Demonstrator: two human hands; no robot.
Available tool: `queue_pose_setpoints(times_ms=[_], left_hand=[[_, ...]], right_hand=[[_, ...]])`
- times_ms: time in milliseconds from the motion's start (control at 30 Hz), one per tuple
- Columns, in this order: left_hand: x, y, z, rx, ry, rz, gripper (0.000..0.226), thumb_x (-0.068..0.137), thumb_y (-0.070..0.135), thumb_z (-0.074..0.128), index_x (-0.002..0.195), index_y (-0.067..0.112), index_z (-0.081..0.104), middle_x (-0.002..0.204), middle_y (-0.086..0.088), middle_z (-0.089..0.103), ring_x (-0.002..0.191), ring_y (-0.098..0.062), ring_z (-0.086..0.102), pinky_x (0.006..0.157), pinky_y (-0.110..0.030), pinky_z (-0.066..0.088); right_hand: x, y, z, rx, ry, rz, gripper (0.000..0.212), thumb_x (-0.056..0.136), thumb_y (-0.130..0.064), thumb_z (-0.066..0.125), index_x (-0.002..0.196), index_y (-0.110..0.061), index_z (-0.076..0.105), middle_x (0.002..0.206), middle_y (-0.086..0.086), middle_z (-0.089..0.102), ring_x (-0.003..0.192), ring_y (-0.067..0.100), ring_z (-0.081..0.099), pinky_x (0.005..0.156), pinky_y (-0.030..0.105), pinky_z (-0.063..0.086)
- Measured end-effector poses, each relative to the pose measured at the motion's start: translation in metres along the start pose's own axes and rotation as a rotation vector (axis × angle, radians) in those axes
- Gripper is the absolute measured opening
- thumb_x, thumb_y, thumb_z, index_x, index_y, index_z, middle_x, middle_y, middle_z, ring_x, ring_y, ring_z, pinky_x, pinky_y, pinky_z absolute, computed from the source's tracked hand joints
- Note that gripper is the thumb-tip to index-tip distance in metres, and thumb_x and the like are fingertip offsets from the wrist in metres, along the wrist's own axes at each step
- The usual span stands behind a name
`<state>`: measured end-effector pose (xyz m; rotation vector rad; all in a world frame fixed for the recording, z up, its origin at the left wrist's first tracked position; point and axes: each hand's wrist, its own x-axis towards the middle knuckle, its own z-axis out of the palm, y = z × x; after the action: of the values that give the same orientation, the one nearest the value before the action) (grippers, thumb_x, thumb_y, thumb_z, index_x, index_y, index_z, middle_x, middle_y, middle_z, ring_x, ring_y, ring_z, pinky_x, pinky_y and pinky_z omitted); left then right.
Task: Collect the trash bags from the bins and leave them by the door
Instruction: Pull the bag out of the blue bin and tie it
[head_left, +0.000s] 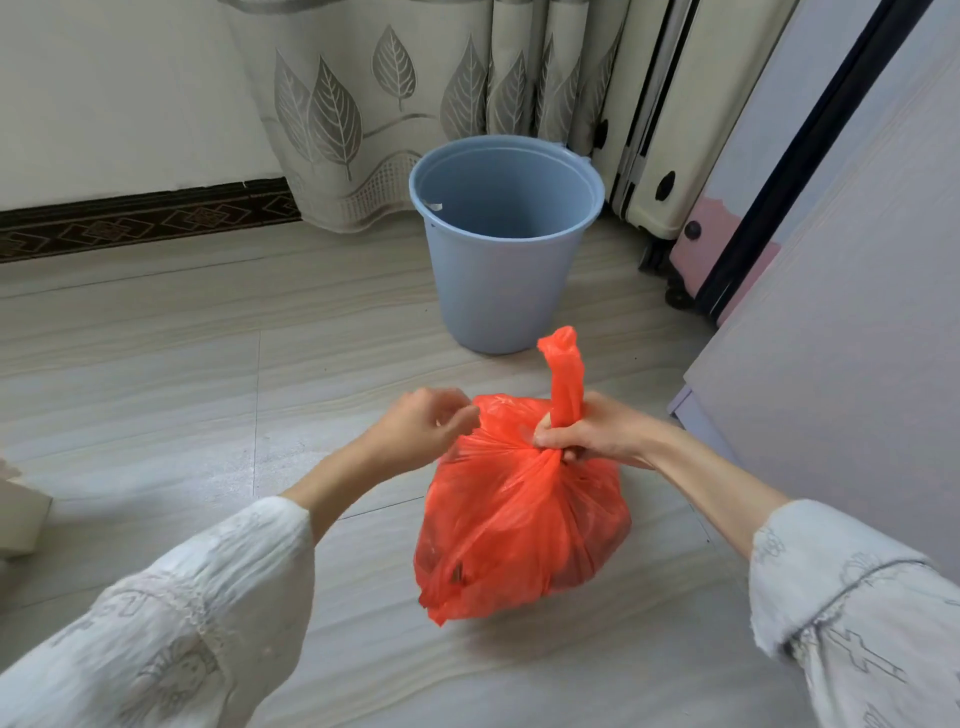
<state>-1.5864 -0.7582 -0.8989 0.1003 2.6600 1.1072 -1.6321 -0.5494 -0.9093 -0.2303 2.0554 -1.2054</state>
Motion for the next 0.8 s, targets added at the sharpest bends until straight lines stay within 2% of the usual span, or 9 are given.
queue_pose_setpoints(times_ms=[100,167,233,400,500,567,633,700,800], left_hand=[[-0.001,0.0,0.016,0.026,0.01,0.133,0.014,0.086,0.013,0.058,0.09,0.008,0.07,0.093,-0.007,0.07,0.081,-0.017,0.058,0.068,-0.015,0.038],[-0.003,0.001,0.027,0.003,-0.003,0.156,0.016,0.083,0.006,0.059,0.094,0.008,0.07,0.097,-0.005,0.07,0.081,-0.01,0.054,0.066,-0.004,0.035],[-0.003,0.0,0.036,-0.002,-0.001,0.162,0.019,0.082,0.005,0.06,0.098,0.009,0.069,0.102,-0.003,0.069,0.083,-0.006,0.052,0.066,-0.001,0.034],[0.0,-0.008,0.044,-0.037,-0.005,0.161,0.023,0.08,0.006,0.063,0.101,0.014,0.067,0.101,-0.004,0.069,0.088,-0.016,0.06,0.068,-0.004,0.036],[0.002,-0.012,0.047,0.011,-0.021,0.157,0.026,0.081,0.008,0.062,0.105,0.015,0.064,0.099,-0.007,0.069,0.09,-0.021,0.062,0.074,-0.016,0.043],[0.002,-0.014,0.047,0.081,-0.044,0.172,0.029,0.082,0.01,0.06,0.111,0.015,0.061,0.1,-0.007,0.068,0.091,-0.021,0.062,0.079,-0.021,0.044],[0.002,-0.014,0.047,0.137,-0.059,0.195,0.03,0.084,0.014,0.058,0.114,0.018,0.058,0.1,-0.007,0.066,0.089,-0.02,0.061,0.078,-0.021,0.042],[0.002,-0.011,0.047,0.182,-0.064,0.211,0.03,0.085,0.017,0.057,0.114,0.02,0.058,0.099,-0.006,0.065,0.086,-0.02,0.06,0.077,-0.024,0.042],[0.001,-0.007,0.048,0.217,-0.053,0.208,0.028,0.085,0.024,0.058,0.112,0.024,0.057,0.091,0.003,0.062,0.082,-0.019,0.058,0.075,-0.027,0.041]], right_hand=[[-0.004,-0.003,0.006,-0.02,-0.064,-0.073,0.019,0.082,0.005,0.059,0.073,-0.011,0.06,0.064,0.003,0.053,0.047,0.005,0.049,0.047,0.015,0.042],[-0.009,-0.002,0.008,-0.078,-0.092,-0.114,0.017,0.081,0.008,0.059,0.077,-0.008,0.06,0.064,0.005,0.053,0.044,0.0,0.051,0.048,0.013,0.044],[-0.015,0.001,0.01,-0.154,-0.112,-0.136,0.016,0.081,0.007,0.06,0.077,-0.008,0.061,0.064,0.005,0.054,0.045,-0.002,0.051,0.051,0.012,0.045],[-0.023,0.002,0.015,-0.266,-0.133,-0.176,0.009,0.081,0.005,0.06,0.084,-0.001,0.066,0.069,0.008,0.058,0.054,-0.002,0.051,0.059,0.012,0.044],[-0.024,0.005,0.014,-0.272,-0.114,-0.173,0.012,0.083,0.004,0.059,0.092,0.003,0.066,0.076,0.009,0.062,0.062,0.004,0.058,0.065,0.012,0.047],[-0.023,0.007,0.014,-0.264,-0.087,-0.171,0.013,0.082,0.007,0.057,0.091,0.004,0.066,0.073,0.008,0.062,0.057,-0.003,0.059,0.065,0.011,0.049],[-0.02,0.009,0.016,-0.314,-0.04,-0.195,0.011,0.081,0.009,0.055,0.087,0.011,0.065,0.067,0.002,0.061,0.054,-0.006,0.059,0.062,0.008,0.048],[-0.015,0.012,0.019,-0.405,0.016,-0.245,0.012,0.079,0.007,0.055,0.081,0.01,0.066,0.063,-0.008,0.059,0.057,-0.006,0.059,0.061,0.008,0.045],[-0.011,0.016,0.019,-0.46,0.077,-0.263,0.01,0.078,-0.003,0.058,0.08,0.0,0.068,0.063,-0.015,0.058,0.057,-0.011,0.056,0.066,0.02,0.046]])
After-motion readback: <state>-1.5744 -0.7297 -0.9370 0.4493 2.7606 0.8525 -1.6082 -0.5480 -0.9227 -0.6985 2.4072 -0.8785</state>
